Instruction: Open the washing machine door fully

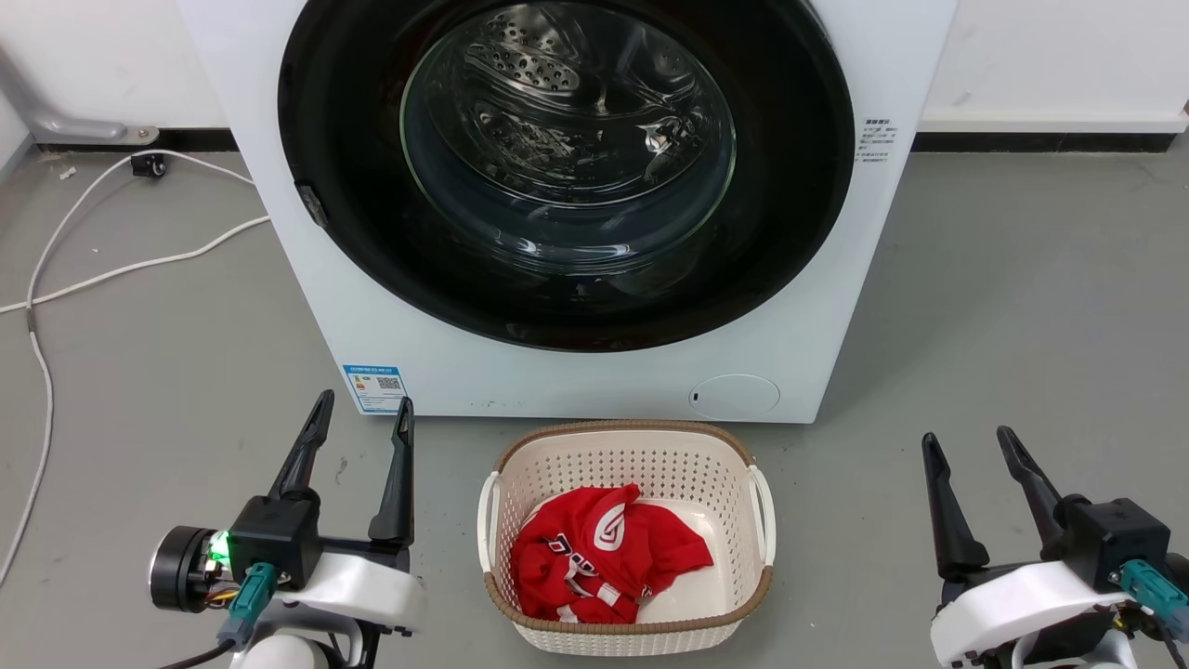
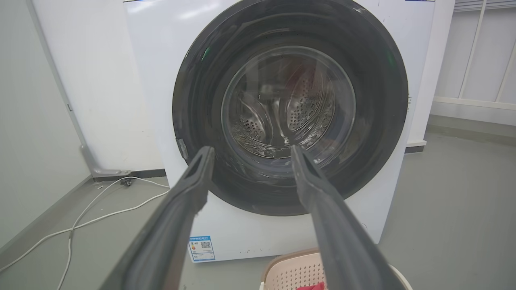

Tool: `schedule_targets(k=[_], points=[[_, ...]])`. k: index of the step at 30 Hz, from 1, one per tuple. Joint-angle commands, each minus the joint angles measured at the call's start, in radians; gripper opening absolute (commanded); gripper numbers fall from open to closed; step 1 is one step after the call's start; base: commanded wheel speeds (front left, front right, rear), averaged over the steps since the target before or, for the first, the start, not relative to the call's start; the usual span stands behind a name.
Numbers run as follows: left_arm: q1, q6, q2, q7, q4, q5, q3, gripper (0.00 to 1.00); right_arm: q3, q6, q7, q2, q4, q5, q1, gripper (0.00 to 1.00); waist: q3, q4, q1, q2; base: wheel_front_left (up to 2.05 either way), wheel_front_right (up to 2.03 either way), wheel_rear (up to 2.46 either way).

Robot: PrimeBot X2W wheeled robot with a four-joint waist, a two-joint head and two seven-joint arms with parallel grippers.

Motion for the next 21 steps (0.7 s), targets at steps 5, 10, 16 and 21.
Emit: schedule_targets(k=[5, 10, 16, 21], points=[[0.009, -0.017, -0.009, -0.009, 0.017, 0.001, 0.011, 1.00, -0.004, 0.000, -0.013, 0.004, 0.012, -0.003, -0.008, 1.00, 0.001, 0.000, 0.0000, 0.0000, 0.00, 0.00, 0.00], [0.006, -0.027, -0.017, -0.008, 0.027, -0.006, 0.020, 1.00, -0.003, 0.000, -0.017, 0.004, 0.023, 0.010, -0.013, 1.00, 0.002, 0.000, 0.0000, 0.0000, 0.00, 0.00, 0.00], [0.008, -0.033, -0.023, -0.008, 0.037, -0.004, 0.027, 1.00, -0.005, 0.000, -0.017, 0.004, 0.029, 0.012, -0.014, 1.00, 0.002, -0.001, 0.0000, 0.0000, 0.00, 0.00, 0.00], [0.007, -0.038, -0.028, -0.008, 0.040, 0.001, 0.033, 1.00, -0.008, 0.000, -0.017, 0.004, 0.030, 0.010, -0.016, 1.00, 0.002, -0.001, 0.0000, 0.0000, 0.00, 0.00, 0.00]])
